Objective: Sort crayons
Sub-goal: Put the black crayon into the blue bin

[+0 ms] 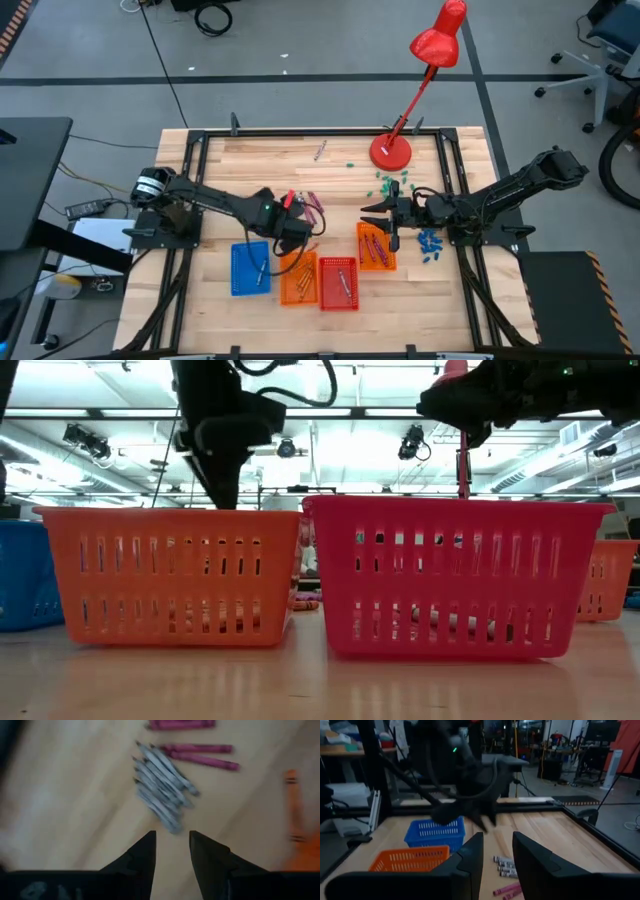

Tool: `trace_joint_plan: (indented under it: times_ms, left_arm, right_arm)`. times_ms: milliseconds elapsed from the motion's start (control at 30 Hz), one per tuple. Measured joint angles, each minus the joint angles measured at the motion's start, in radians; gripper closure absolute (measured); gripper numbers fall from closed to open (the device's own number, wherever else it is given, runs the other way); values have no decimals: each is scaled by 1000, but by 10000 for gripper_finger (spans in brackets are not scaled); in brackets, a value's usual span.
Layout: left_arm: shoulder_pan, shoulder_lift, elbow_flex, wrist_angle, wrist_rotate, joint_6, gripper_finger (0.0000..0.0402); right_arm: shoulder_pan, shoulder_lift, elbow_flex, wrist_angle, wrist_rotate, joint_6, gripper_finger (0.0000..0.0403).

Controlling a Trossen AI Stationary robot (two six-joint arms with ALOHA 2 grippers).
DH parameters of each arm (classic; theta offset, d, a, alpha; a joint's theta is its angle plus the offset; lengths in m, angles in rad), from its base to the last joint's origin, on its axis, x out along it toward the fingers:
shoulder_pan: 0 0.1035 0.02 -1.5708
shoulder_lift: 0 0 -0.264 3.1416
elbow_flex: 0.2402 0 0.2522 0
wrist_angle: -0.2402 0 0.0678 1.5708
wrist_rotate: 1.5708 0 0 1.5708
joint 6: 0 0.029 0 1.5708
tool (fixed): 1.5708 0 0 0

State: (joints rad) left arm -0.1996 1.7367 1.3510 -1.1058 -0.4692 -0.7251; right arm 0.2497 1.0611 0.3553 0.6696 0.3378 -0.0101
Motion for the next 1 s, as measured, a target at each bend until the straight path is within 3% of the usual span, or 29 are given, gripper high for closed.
trace_joint_plan:
  times_ms: [200,267,433,600,767,900,1000]
  left_arm:
    - [2,0,0,-13,-278,241,272]
    - [6,0,0,-13,-326,310,272]
    - [21,-1,-31,17,-338,443,272]
    - [52,-43,-184,88,-331,494,272]
    - [81,-125,-325,204,-330,505,272]
    - [95,-217,-395,309,-322,522,272]
    - [135,-292,-464,460,-217,562,272]
  right_arm:
    - [0,0,0,-37,15,9,293]
    - [0,0,0,-45,30,16,293]
    - [-5,0,0,-37,89,-5,293]
    - [-46,0,0,0,139,-91,293]
    - [-109,2,0,54,135,-127,293]
    - [-159,44,0,45,99,-62,293]
    - [-193,134,0,86,44,14,293]
